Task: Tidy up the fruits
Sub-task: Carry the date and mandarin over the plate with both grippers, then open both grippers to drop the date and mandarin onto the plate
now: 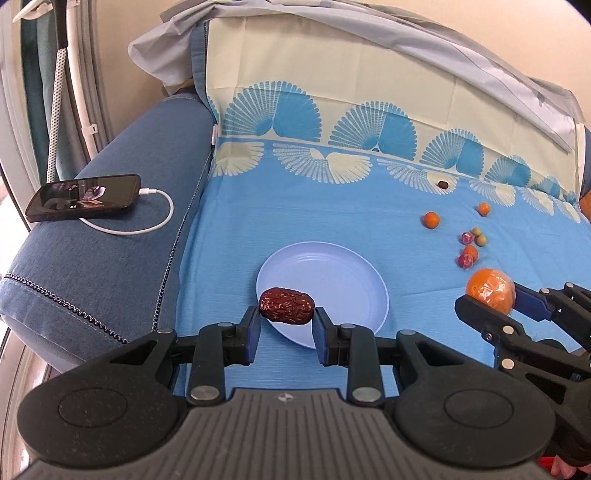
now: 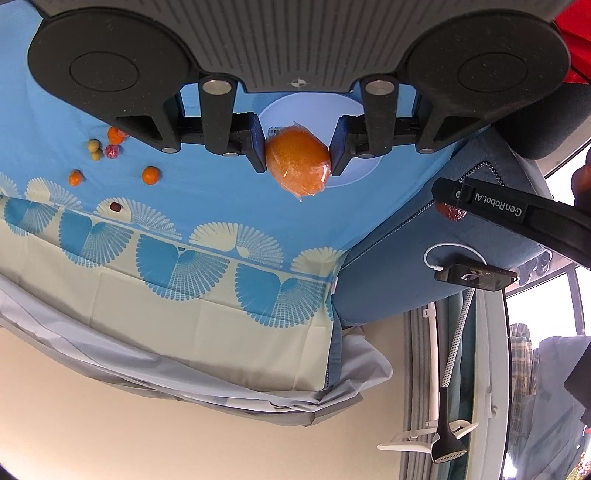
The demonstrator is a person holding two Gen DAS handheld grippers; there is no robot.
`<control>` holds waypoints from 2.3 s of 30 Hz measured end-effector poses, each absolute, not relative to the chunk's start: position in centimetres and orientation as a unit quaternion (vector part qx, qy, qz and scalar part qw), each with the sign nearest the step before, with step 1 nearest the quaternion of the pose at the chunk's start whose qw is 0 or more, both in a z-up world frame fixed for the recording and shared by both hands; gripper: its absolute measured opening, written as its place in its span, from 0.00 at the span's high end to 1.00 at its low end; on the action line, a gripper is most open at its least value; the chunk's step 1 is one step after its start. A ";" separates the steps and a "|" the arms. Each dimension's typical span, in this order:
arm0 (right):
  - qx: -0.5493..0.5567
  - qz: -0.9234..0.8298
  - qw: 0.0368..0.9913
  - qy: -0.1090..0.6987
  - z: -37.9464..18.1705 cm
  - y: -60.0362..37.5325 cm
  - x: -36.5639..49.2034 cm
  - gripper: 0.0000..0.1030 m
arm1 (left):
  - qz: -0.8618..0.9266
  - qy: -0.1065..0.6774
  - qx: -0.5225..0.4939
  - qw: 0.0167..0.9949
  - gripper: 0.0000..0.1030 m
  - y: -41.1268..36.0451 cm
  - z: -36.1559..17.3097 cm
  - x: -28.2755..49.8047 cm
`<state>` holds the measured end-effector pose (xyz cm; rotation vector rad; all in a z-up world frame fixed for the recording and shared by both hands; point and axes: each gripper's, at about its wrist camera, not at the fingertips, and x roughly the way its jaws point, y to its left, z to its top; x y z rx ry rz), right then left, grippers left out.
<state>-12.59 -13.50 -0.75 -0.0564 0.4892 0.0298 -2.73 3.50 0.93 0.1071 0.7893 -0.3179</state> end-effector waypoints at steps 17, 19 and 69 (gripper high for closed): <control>-0.017 0.014 0.967 0.254 -1.3 -14.0 -12.0 0.63 | -0.150 0.391 0.052 0.906 0.67 3.2 0.3 -1.8; -0.014 0.013 0.966 0.257 -1.5 -14.1 -11.8 0.63 | -0.149 0.393 0.054 0.906 0.67 3.2 0.3 -1.6; 0.002 0.032 0.908 0.418 -13.4 -15.5 4.4 0.63 | -0.119 0.498 0.112 0.851 0.67 -2.0 -12.5 14.9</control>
